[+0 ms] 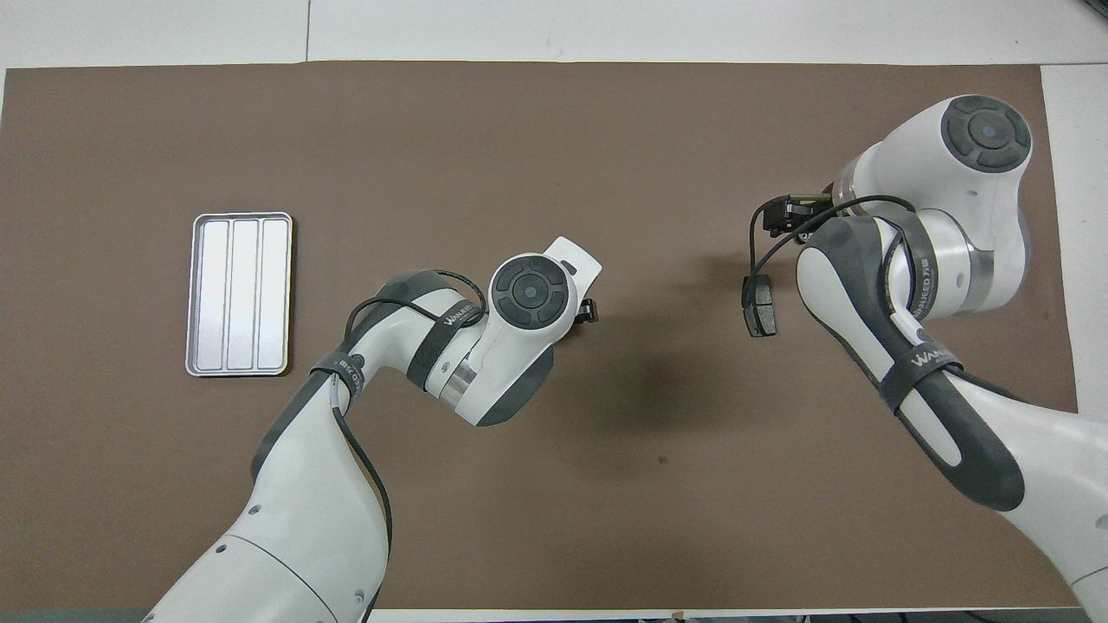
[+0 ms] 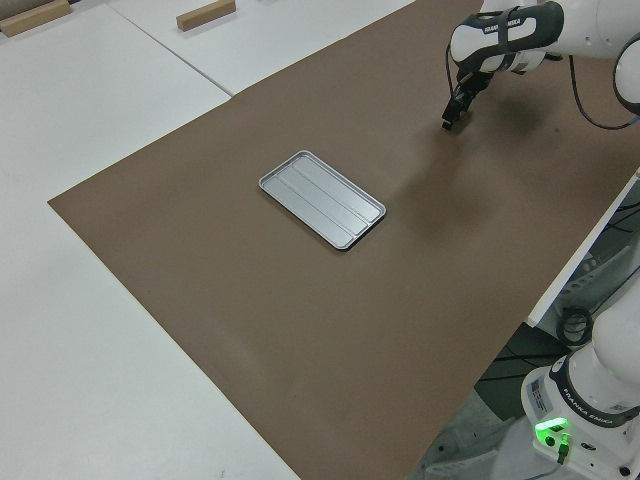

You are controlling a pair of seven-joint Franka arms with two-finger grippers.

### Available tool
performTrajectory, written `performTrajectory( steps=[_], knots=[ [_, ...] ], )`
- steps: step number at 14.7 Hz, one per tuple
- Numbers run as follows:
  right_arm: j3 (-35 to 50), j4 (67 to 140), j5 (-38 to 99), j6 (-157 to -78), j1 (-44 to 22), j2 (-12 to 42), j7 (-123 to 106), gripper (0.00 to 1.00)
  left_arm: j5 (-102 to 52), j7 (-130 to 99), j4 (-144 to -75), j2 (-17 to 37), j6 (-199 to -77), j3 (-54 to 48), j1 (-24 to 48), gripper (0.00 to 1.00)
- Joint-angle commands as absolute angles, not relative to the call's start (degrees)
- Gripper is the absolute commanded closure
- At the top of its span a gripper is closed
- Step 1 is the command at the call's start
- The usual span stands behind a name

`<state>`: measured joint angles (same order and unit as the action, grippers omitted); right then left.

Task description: Pick bearing gear from pile to tray

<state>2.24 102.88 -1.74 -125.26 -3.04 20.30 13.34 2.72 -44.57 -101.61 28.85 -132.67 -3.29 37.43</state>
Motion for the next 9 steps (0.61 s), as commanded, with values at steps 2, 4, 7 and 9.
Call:
performTrajectory(
  steps=[2,4,7,9],
  knots=[
    [2.72,105.91,-2.46,-129.46,-1.85,20.47,12.92,0.0,3.77,-44.91,-100.64,29.8,-132.54,-1.85,38.76,0.0],
    [2.64,105.65,-2.46,-132.35,-1.06,22.4,12.92,0.0,4.13,-44.82,-100.37,29.79,-132.1,-1.85,38.67,0.0],
    [2.64,104.94,-2.46,-133.42,-0.79,23.73,12.92,0.0,4.39,-44.91,-99.76,29.88,-131.49,-1.67,38.67,0.69],
    [2.64,104.59,-2.46,-134.2,-0.53,24.34,12.83,0.0,4.83,-44.91,-99.49,29.88,-131.14,-1.58,38.5,0.96]
  ],
)
